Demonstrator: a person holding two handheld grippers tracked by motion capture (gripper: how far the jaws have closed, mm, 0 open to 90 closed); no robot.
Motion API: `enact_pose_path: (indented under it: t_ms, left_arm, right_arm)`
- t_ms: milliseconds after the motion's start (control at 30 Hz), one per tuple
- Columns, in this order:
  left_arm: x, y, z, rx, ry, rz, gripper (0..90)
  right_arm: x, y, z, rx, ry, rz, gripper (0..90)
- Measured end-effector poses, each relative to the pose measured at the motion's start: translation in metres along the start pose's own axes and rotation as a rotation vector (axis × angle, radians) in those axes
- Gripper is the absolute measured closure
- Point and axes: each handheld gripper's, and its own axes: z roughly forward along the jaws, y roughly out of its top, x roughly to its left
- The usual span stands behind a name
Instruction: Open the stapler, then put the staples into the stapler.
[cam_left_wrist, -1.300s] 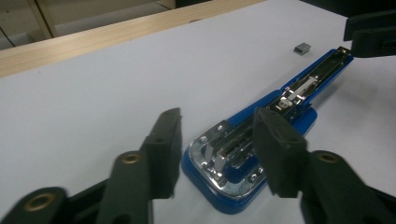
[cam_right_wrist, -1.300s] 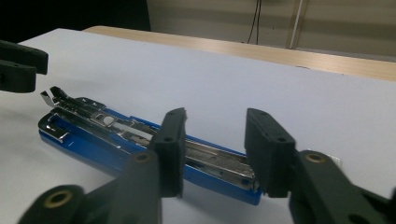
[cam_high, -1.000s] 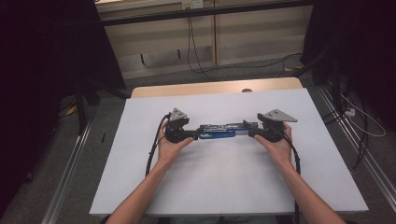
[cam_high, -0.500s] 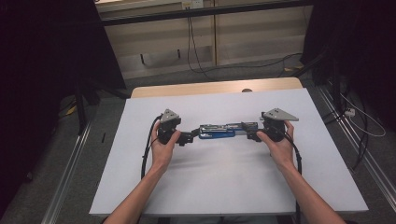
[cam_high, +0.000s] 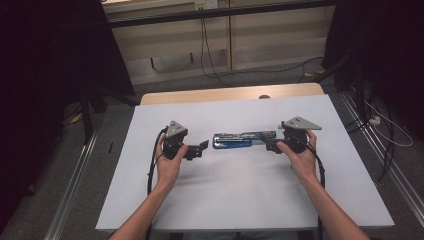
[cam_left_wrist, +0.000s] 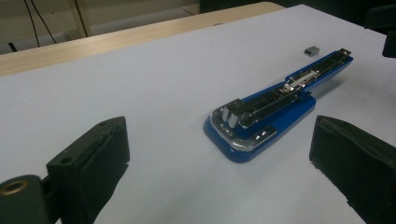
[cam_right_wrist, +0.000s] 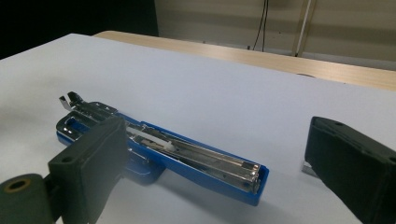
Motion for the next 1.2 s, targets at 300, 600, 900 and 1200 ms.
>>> enact_pose_path:
  t_ms: [300,600,900,1200]
  left_arm:
    - [0.005,-0.007,-0.013,0.019,0.034,0.026,5.2]
    - [0.005,-0.02,-0.035,0.003,0.004,-0.004,5.2]
    - [-0.009,-0.034,-0.064,-0.026,0.01,0.024,5.2]
    - [-0.021,-0.054,-0.084,-0.017,-0.014,0.037,5.2]
  right_arm:
    - [0.0,0.005,0.005,0.054,0.053,0.0,6.7]
    - [-0.012,0.015,0.006,0.135,0.089,0.012,8.7]
    - [-0.033,0.023,0.002,0.175,0.092,0.042,11.1]
    - [-0.048,0.031,0.011,0.221,0.07,0.036,11.0]
